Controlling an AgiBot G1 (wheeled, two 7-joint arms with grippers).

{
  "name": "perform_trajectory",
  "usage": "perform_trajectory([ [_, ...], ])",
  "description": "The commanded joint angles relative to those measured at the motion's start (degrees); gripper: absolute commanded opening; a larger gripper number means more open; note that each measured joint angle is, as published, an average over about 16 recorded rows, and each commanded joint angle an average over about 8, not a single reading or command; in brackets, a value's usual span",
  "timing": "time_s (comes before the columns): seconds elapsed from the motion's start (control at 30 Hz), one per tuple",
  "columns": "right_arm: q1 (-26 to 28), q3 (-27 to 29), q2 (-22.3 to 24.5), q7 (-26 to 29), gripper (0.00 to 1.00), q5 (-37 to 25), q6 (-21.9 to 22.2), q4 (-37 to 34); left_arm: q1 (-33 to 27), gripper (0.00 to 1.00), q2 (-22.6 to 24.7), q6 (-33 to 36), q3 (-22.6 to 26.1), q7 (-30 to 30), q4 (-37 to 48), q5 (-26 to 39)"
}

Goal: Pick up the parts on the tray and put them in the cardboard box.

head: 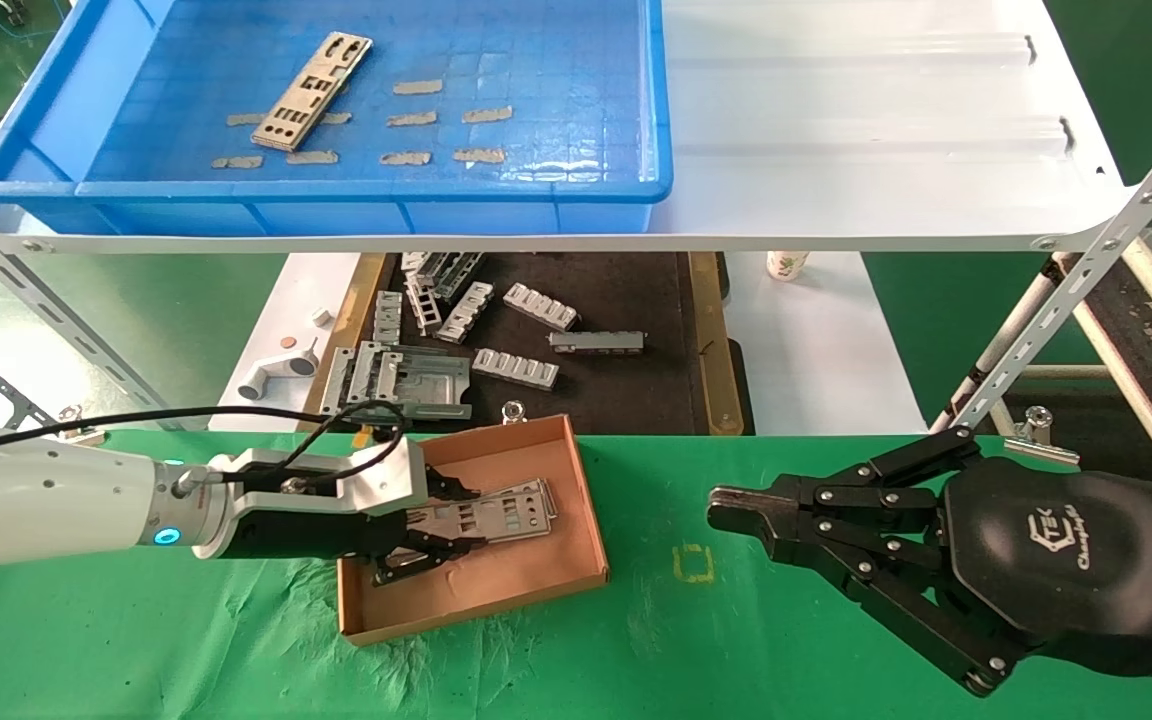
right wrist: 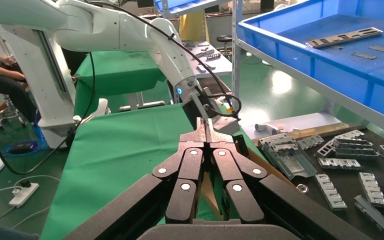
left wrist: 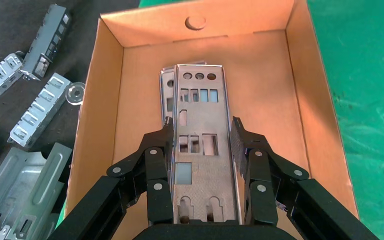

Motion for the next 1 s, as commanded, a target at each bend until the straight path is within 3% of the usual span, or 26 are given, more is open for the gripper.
perform_trajectory([
  [0.03, 0.00, 0.00, 0.00, 0.00, 0.00, 0.00, 0.00, 0.00, -0.19, 0.00, 0.38, 0.09, -0.21, 0.31, 0.85, -0.38],
  [0.43, 0.00, 0.00, 0.00, 0.00, 0.00, 0.00, 0.00, 0.00, -0.42, 0.01, 1.53, -0.44, -0.51, -0.59, 4.56, -0.98],
  [0.5, 0.00, 0.00, 0.00, 0.00, 0.00, 0.00, 0.00, 0.00, -0.46, 0.13, 1.69, -0.39, -0.37, -0.85, 5.01, -0.84],
  [0.67, 0.00, 0.00, 0.00, 0.00, 0.00, 0.00, 0.00, 0.00, -0.68, 0.75, 2.01, -0.45, -0.07, -1.59, 5.92, -0.44],
  [0.73, 0.00, 0.00, 0.00, 0.00, 0.00, 0.00, 0.00, 0.00, -0.77, 0.95, 2.07, -0.57, -0.03, -1.81, 6.15, -0.35],
  [0.77, 0.00, 0.00, 0.00, 0.00, 0.00, 0.00, 0.00, 0.00, -0.81, 1.00, 2.09, -0.62, -0.03, -1.91, 6.24, -0.34],
  [1.0, 0.00, 0.00, 0.00, 0.00, 0.00, 0.00, 0.00, 0.00, -1.00, 1.00, 2.11, -0.87, -0.10, -2.00, 6.71, -0.32],
])
